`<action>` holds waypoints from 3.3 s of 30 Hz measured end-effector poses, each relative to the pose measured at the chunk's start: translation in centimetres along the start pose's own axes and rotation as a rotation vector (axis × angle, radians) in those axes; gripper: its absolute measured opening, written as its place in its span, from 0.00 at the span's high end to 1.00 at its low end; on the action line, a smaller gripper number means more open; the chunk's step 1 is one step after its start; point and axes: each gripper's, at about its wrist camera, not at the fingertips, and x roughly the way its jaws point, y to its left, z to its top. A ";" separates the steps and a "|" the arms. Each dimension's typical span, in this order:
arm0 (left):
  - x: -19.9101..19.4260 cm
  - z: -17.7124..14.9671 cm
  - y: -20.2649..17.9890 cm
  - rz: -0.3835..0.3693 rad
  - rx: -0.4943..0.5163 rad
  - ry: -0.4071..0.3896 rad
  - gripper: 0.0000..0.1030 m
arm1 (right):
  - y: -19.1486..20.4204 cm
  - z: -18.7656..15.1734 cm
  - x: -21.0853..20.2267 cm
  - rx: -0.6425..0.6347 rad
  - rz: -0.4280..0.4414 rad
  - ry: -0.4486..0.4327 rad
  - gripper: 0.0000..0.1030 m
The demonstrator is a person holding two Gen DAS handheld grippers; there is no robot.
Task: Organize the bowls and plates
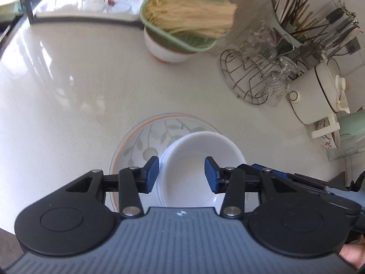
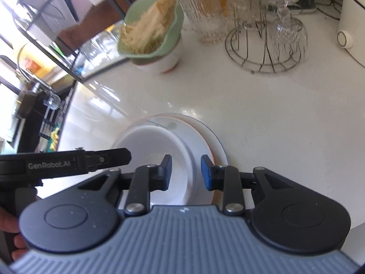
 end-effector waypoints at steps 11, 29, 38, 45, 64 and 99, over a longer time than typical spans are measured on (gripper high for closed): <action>-6.1 -2.0 -3.7 0.042 0.094 -0.140 0.51 | 0.2 -0.6 -4.9 -0.043 0.015 -0.130 0.69; -16.0 -9.9 -7.5 0.096 0.143 -0.350 0.47 | 1.6 -5.9 -16.1 -0.197 0.006 -0.392 0.69; -18.8 -14.6 -7.7 0.122 0.136 -0.400 0.38 | 2.1 -10.1 -19.5 -0.246 -0.002 -0.496 0.62; -21.5 -18.7 -7.5 0.167 0.140 -0.448 0.26 | 2.6 -13.6 -22.3 -0.260 -0.003 -0.568 0.25; -25.9 -26.3 -8.7 0.283 0.186 -0.488 0.03 | 2.2 -19.5 -24.9 -0.204 0.009 -0.573 0.14; -25.5 -25.1 -2.0 0.316 0.058 -0.410 0.03 | 2.8 -20.3 -21.8 -0.196 -0.070 -0.460 0.14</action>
